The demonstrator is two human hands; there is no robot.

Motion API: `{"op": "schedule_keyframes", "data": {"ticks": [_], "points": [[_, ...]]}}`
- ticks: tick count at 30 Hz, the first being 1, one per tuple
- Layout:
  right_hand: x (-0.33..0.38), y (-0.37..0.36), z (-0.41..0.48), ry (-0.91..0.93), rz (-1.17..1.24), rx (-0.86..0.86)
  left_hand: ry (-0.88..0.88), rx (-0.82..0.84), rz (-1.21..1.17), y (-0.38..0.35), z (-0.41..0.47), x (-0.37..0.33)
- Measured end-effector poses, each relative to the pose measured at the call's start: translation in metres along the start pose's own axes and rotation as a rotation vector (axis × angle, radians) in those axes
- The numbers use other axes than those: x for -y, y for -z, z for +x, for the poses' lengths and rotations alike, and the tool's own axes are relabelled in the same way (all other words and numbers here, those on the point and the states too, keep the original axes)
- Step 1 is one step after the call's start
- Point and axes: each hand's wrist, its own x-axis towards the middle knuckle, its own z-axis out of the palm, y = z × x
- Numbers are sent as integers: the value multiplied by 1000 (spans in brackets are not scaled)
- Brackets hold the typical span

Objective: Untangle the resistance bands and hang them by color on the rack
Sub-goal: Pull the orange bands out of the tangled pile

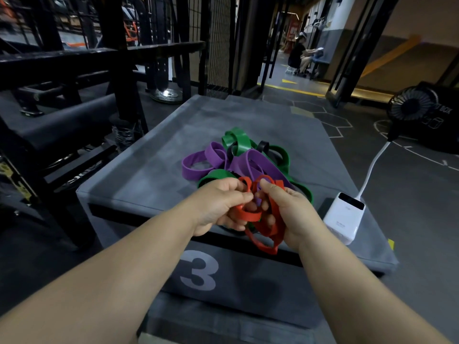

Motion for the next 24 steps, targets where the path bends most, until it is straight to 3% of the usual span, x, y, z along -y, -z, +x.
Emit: {"op": "schedule_keyframes", "data": {"ticks": [8, 15, 20, 24], "points": [[-2, 5, 0, -41, -111, 23, -46, 54, 284, -6, 0, 4], [-1, 6, 0, -34, -149, -37, -53, 133, 282, -5, 0, 5], [4, 7, -1, -135, 99, 19, -62, 59, 412, -1, 6, 11], [14, 15, 1, -174, 271, -5, -24, 134, 732, 2, 9, 20]]}}
